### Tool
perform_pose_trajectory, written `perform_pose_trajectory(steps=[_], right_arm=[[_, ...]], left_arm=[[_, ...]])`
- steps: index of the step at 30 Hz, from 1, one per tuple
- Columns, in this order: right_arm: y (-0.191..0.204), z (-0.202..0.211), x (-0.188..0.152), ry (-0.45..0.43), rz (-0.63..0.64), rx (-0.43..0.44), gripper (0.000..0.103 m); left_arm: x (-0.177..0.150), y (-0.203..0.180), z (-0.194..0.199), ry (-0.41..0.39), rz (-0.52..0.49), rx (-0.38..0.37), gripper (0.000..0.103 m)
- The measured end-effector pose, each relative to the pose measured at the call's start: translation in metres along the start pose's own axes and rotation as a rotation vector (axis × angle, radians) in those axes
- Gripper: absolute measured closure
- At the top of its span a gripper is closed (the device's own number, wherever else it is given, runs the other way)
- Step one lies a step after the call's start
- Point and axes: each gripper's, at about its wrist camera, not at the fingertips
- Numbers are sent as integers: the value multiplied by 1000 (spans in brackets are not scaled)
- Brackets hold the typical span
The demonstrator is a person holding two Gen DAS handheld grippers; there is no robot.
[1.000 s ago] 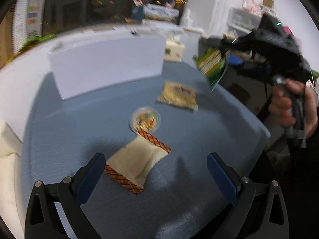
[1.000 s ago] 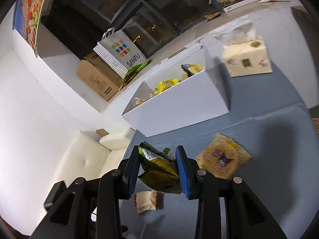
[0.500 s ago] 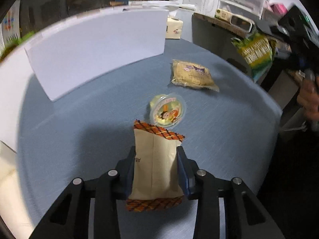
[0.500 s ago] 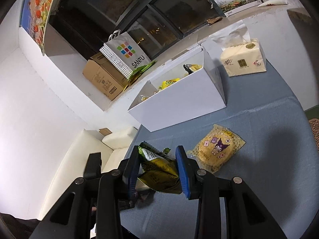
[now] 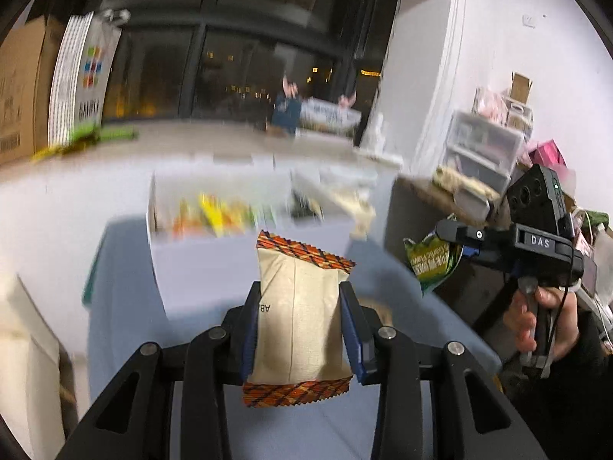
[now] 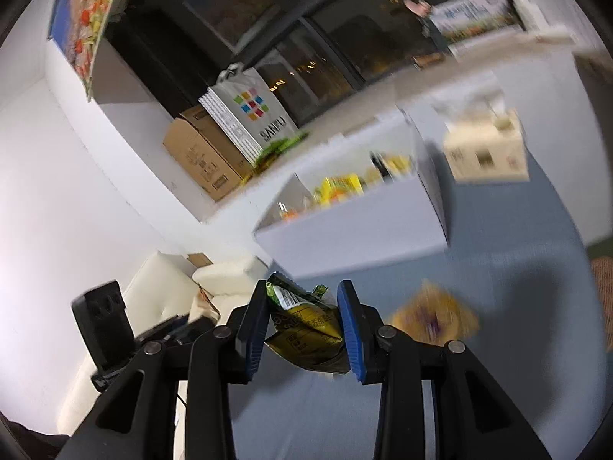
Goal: Organize snacks
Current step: 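Drop the snack bag and bread pack into the box with both grippers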
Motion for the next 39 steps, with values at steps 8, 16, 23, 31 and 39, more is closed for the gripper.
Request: perform_pose_trajectory(steps=[8, 16, 23, 31, 39], right_arm=[[24, -50, 108, -52, 124, -45, 65], [3, -135, 183, 21, 155, -156, 65], [-11, -162, 209, 27, 106, -183, 0], [0, -159, 197, 56, 167, -270, 0], [76, -129, 151, -19, 549, -446, 0]], left_arm=[[107, 53, -73, -30, 40, 86, 62], [136, 95, -152, 98, 116, 124, 61], [136, 116, -160, 119, 186, 173, 0], [126, 91, -116, 49, 64, 253, 0], [98, 35, -36, -104, -50, 290, 0]])
Point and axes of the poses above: each gripper's, at about its wrist camera, not at the fingertips, and z roughly against the way its jaws point, y to its left, x to its top, and after that the axes turned 3 degrees about x, right-handed
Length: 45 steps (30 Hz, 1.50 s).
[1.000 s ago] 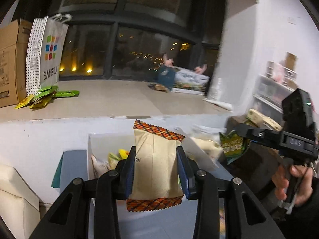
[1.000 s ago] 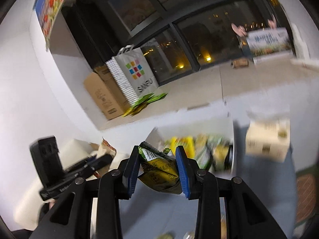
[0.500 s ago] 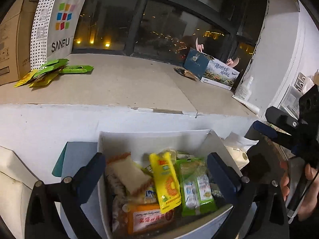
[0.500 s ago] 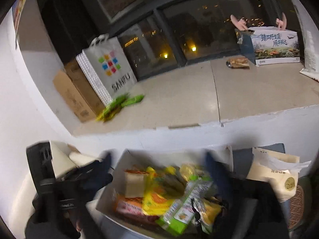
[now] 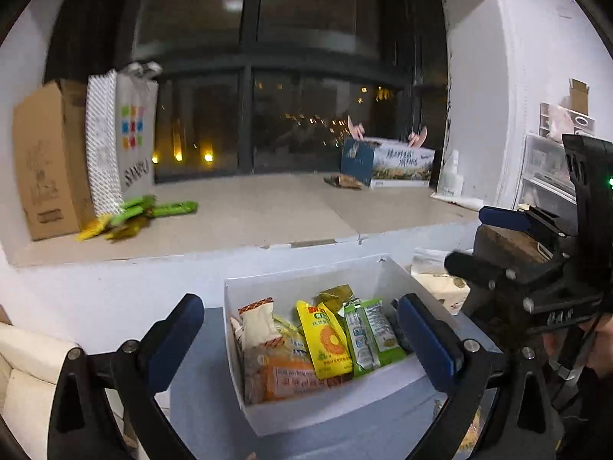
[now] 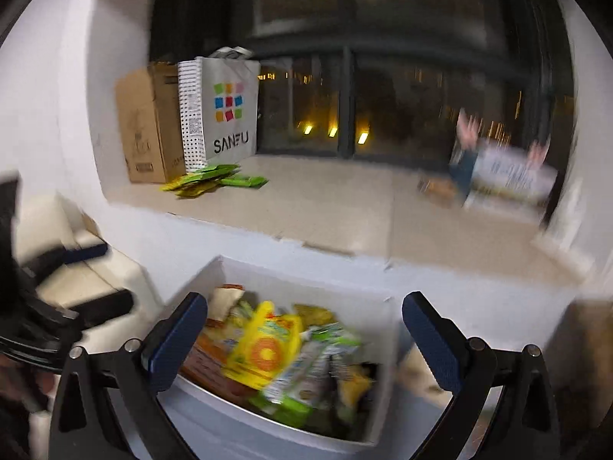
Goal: Organize snacks
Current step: 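Drop the snack bag and bread pack into the box with both grippers, then grasp the round cookie pack with the right gripper while the left grasps the small cup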
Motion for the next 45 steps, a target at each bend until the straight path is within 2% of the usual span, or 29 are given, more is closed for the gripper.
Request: perform_pose_trajectory(steps=[3, 7, 10, 17, 21, 25, 28, 35, 45], right_arm=[[21, 30, -11, -25, 85, 14, 0], [32, 64, -32, -26, 82, 36, 0], [36, 91, -53, -24, 63, 53, 0], [39, 130, -116, 4, 19, 81, 0], [42, 146, -152, 37, -19, 39, 0], [39, 159, -177, 59, -97, 50, 0], [37, 164, -190, 82, -120, 60, 0], [34, 155, -199, 114, -127, 56, 0], [17, 103, -205, 240, -163, 85, 0]], left_arm=[[-13, -9, 23, 15, 15, 32, 0], [-36, -14, 48, 62, 68, -17, 0], [-57, -19, 65, 100, 116, -74, 0], [-103, -38, 100, 147, 168, -102, 0], [-122, -49, 119, 145, 154, -87, 0], [-137, -58, 129, 155, 142, -109, 0], [-140, -61, 130, 158, 127, -115, 0], [-140, -67, 130, 160, 115, -127, 0], [-142, -58, 130, 164, 136, -118, 0]])
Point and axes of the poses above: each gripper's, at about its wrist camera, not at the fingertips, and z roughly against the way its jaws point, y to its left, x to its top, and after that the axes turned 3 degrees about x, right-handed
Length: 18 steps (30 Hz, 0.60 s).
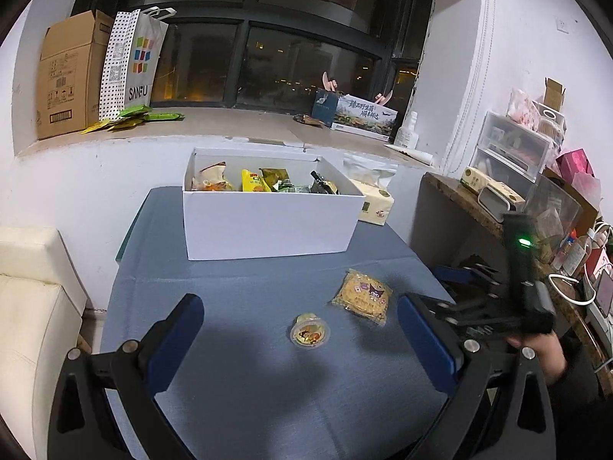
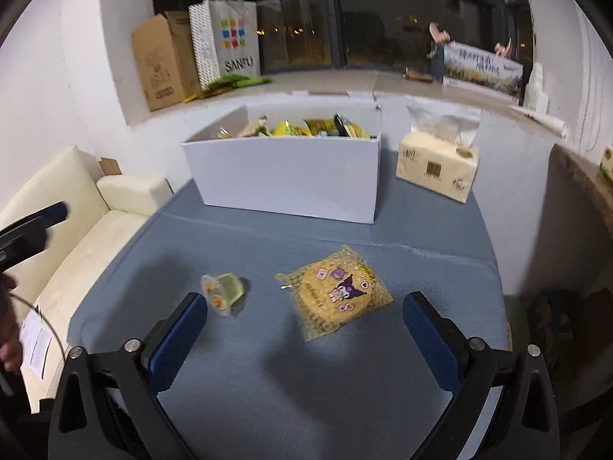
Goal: Organize snacks
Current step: 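Grasp the round cookie pack with the right gripper while the left grasps the small cup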
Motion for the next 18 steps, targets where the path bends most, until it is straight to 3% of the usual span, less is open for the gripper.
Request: perform_pose_trajectory(steps=[4, 11, 18], right_arm=[[-5, -36, 11, 63, 43, 10, 0], [-15, -98, 18, 153, 239, 36, 0], [-19, -127, 7, 227, 271, 45, 0]], left_arm=[[-1, 3, -1, 6, 7, -2, 0], [-4, 9, -2, 12, 22, 2, 0], [-6, 8, -7, 27, 20, -4, 0]])
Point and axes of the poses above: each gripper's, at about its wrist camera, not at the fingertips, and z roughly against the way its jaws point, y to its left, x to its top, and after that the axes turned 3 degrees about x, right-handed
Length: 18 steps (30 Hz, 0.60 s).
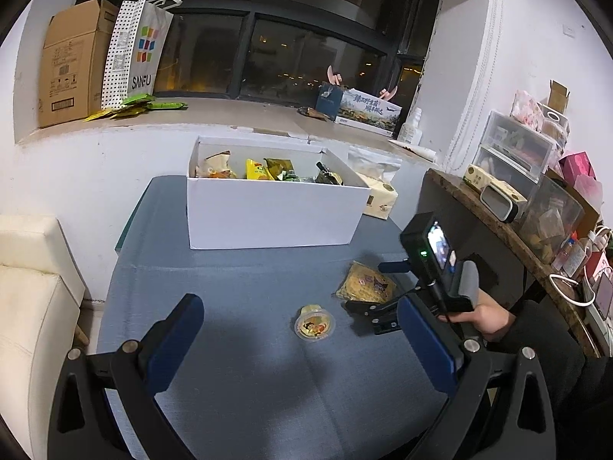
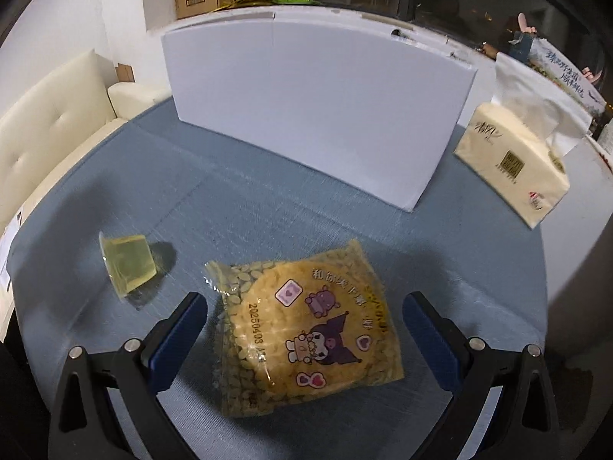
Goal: Organize snacks
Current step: 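Grasp the round cookie pack with the right gripper while the left grasps the small cup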
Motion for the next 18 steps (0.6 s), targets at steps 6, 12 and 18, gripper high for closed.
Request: perform_pose_trajectory(steps=[6, 12, 18], right_arm=[[-18, -6, -2, -6, -105, 49, 17], [-23, 16, -14, -56, -167, 61, 25], [-13, 80, -24, -225, -247, 84, 25]], left_arm=[[-4, 1, -8, 24, 4, 5, 0], [-12, -6, -31, 88, -27, 11, 0], [-25, -27, -79, 181, -111, 3, 0]])
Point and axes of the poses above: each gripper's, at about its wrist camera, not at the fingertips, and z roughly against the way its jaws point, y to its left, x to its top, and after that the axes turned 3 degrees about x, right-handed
